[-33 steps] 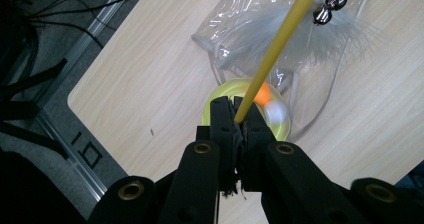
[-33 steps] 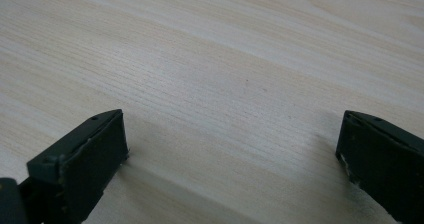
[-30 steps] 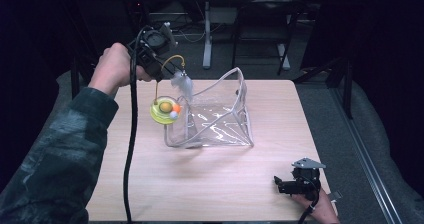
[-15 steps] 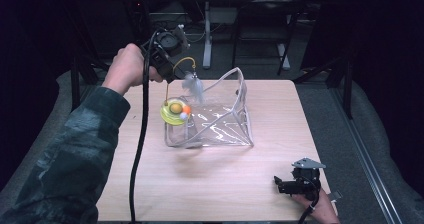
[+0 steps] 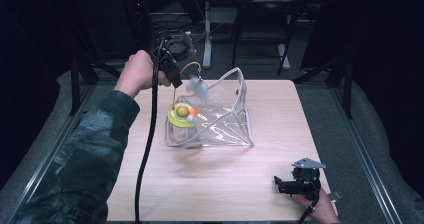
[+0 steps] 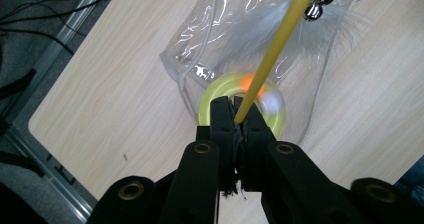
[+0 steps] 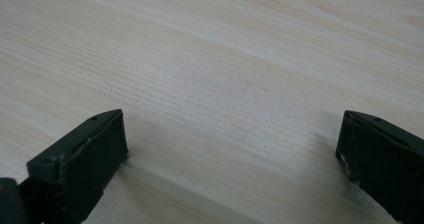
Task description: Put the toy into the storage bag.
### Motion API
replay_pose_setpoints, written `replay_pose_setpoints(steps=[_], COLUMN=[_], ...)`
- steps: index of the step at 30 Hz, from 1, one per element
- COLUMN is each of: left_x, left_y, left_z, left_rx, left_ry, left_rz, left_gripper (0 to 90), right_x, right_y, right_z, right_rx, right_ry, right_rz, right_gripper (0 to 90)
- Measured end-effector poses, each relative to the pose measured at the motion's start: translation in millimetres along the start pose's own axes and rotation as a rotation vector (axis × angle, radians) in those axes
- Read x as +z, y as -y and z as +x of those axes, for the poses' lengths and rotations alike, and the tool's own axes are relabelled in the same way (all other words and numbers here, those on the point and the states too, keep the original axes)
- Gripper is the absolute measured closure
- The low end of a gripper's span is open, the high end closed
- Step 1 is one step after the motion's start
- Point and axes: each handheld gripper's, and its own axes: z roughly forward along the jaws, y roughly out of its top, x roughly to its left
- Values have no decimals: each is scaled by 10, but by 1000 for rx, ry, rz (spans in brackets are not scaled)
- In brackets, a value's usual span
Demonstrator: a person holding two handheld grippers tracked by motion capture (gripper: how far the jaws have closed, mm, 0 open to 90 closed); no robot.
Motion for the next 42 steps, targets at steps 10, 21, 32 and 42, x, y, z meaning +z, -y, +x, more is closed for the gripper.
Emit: replay_pose_setpoints(steps=[10, 21, 32, 42], left_x=[132, 326, 552, 704], left_y=[-48, -85, -106, -116], left_z=[-2, -19, -41, -61], left_rx=[-3, -8, -11, 0], left_ry=[14, 42, 50, 65], left_rz=[0, -4, 9, 21], left_gripper=[876, 876, 876, 876], right_x=[0, -3, -2, -2], right_y=[0, 0, 1, 2], right_z=[0, 1, 2, 2], right_rx=[1, 2, 2, 1], right_ry=[0, -1, 0, 0], right_rz=[0, 3, 1, 0], right_gripper=[0, 0, 0, 0])
